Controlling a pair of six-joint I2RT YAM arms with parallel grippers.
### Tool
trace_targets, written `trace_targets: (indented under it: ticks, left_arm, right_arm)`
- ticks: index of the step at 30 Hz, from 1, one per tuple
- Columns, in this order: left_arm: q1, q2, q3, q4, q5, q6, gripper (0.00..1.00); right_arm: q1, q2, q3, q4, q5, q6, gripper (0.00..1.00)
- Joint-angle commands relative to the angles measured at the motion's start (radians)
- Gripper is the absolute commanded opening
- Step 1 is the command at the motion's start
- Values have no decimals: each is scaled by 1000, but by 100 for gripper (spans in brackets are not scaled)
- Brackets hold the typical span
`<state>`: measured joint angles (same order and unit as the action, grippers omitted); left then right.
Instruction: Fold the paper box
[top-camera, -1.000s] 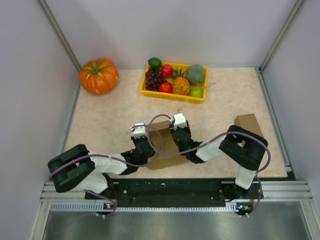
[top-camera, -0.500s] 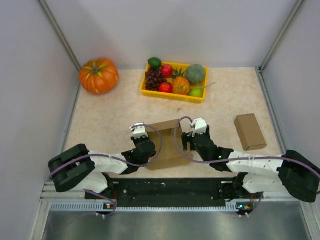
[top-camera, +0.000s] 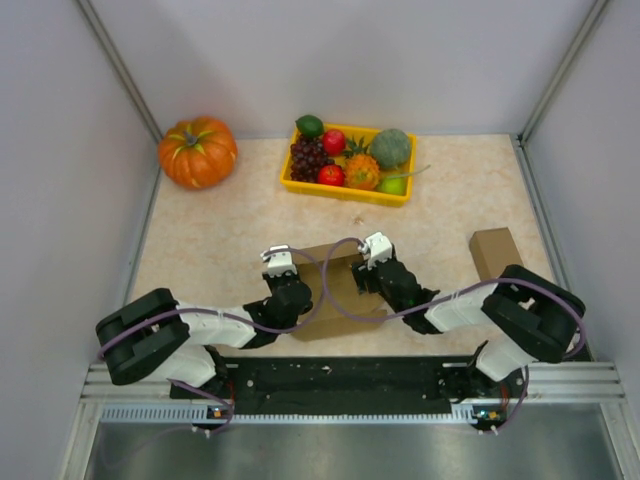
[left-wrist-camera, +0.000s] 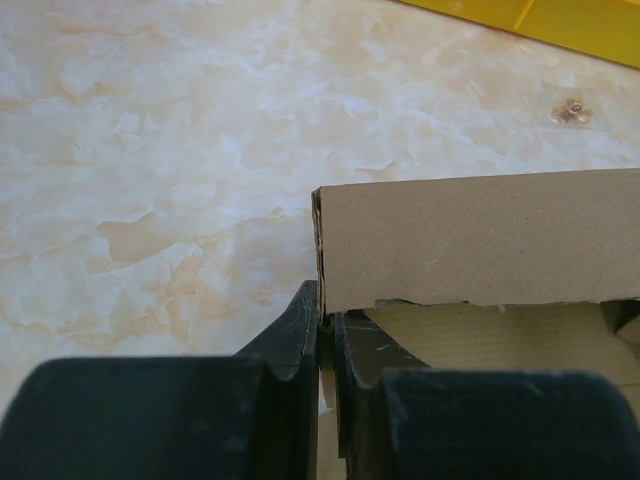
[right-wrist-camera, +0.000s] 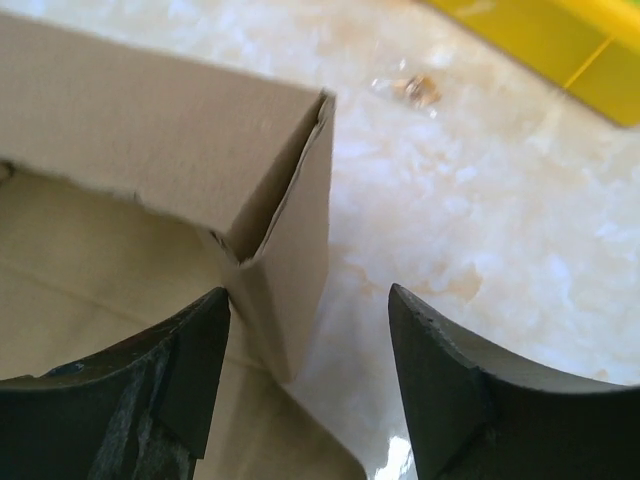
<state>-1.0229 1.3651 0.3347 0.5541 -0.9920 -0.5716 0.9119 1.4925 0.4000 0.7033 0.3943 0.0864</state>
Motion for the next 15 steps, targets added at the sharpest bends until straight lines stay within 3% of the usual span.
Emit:
trace_targets:
  ticks: [1, 6, 9, 12, 14, 15]
  left_arm:
    - [-3, -26, 15, -16, 3, 26, 0]
    - [-3, -15, 21, -2, 13, 42, 0]
    - [-3, -18, 21, 1, 15, 39, 0]
    - [-3, -18, 23, 3, 16, 41, 0]
    - [-3, -20, 20, -2, 19, 29, 0]
    - [-3, -18, 20, -5, 16, 15, 0]
  right_arm:
    - [-7, 78, 29, 361, 127, -82, 61]
    - [-7, 138, 43, 418, 100, -122, 62]
    - [-7, 166, 68, 395, 116, -135, 35]
    - [-7, 201, 98, 407, 173, -152, 26]
    - [5, 230, 121, 391, 221, -157, 2]
    - [19, 248, 155, 378, 254, -163, 0]
